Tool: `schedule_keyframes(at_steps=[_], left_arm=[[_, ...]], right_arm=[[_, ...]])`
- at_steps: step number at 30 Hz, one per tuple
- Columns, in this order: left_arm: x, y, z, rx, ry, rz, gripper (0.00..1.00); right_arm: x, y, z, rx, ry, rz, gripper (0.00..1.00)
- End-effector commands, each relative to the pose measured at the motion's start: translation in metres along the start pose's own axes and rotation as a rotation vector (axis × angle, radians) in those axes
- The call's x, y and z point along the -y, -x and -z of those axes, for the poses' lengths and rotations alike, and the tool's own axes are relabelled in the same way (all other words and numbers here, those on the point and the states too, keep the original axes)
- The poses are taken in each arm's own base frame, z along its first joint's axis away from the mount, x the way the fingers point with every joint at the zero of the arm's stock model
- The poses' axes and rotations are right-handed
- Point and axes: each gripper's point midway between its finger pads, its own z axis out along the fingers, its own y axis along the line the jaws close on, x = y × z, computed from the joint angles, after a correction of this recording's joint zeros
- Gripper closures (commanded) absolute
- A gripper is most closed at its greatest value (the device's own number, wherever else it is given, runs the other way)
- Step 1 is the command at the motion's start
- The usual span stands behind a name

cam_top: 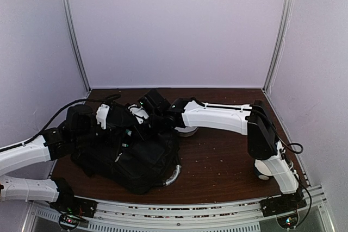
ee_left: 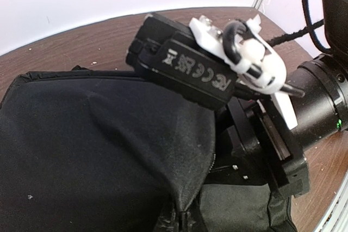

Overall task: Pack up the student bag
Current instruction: Adjust the glue stick in the second largest pocket of the bag.

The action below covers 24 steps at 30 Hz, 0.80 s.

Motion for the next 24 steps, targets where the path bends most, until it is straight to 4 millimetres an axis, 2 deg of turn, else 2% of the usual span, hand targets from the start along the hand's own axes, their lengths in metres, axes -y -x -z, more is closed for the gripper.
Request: schedule_keyframes(at_steps=[1, 6, 11, 17, 19, 20, 24], left_arm=[[0.025, 0.047, 0.009, 0.171, -0.111, 0.003, 1.0], [0.024, 0.048, 0.011, 0.172, -0.104, 0.001, 1.0], [0.02, 0.046, 0.013, 0.173, -0.089, 0.004, 1.0], [0.018, 0.042, 0.012, 0.148, -0.072, 0.0, 0.98], [0.018, 0.041, 0.013, 0.132, -0.072, -0.003, 0.75], [0.018, 0.042, 0.014, 0.124, -0.071, -0.007, 0.67], [0.009, 0.05, 0.03, 0.13, -0.009, 0.003, 0.49]], right_arm=[[0.0, 0.029, -0.002, 0.119, 0.004, -0.037, 0.91], [0.007, 0.029, -0.008, 0.125, -0.03, -0.065, 0.87], [0.005, 0.026, -0.008, 0.112, -0.017, -0.066, 0.84], [-0.006, 0.017, 0.013, 0.062, 0.027, -0.031, 0.81], [-0.006, 0.004, 0.024, 0.026, 0.031, -0.003, 0.8], [-0.007, -0.001, 0.033, 0.018, 0.034, 0.014, 0.8], [0.005, -0.031, 0.065, -0.029, 0.033, 0.053, 0.78]])
